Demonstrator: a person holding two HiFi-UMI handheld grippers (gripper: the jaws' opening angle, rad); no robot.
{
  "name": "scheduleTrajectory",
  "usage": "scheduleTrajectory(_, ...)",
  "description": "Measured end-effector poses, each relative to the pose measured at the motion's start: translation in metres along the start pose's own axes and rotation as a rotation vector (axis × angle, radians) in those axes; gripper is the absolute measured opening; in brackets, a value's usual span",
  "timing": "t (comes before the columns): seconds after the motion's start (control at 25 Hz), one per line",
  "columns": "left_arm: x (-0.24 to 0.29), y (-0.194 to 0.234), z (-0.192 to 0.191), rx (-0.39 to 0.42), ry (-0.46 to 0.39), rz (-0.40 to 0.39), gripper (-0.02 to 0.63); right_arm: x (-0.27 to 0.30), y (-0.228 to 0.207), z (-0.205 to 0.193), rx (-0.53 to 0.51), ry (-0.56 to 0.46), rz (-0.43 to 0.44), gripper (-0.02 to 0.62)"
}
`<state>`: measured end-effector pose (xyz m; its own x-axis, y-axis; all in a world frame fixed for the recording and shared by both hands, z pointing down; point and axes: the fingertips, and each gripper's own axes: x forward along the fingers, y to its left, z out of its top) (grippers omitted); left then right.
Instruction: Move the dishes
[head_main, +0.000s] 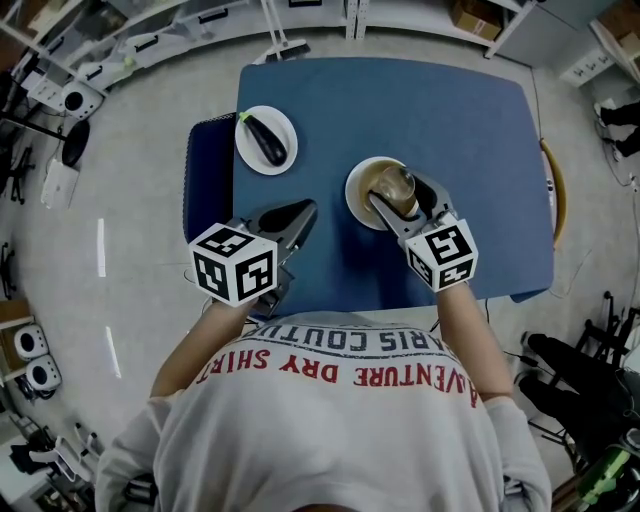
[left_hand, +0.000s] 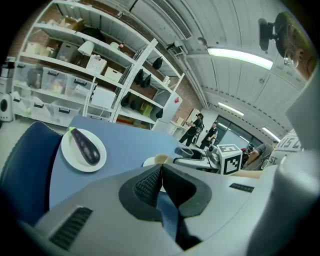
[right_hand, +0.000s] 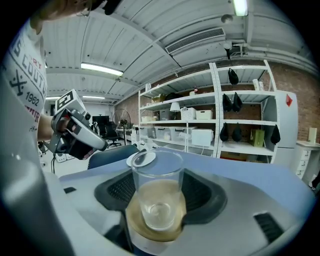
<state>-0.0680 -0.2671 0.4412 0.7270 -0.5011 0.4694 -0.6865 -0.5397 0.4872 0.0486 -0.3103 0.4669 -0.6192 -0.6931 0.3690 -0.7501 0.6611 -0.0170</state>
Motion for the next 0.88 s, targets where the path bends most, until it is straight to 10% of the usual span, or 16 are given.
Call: scheduleTrajectory(0.88, 0.0, -0.008, 0.002, 0.019, -0.009, -0.004, 0.026, -0.015, -0.001, 0.024, -0.028, -0.043, -0.01, 0.285)
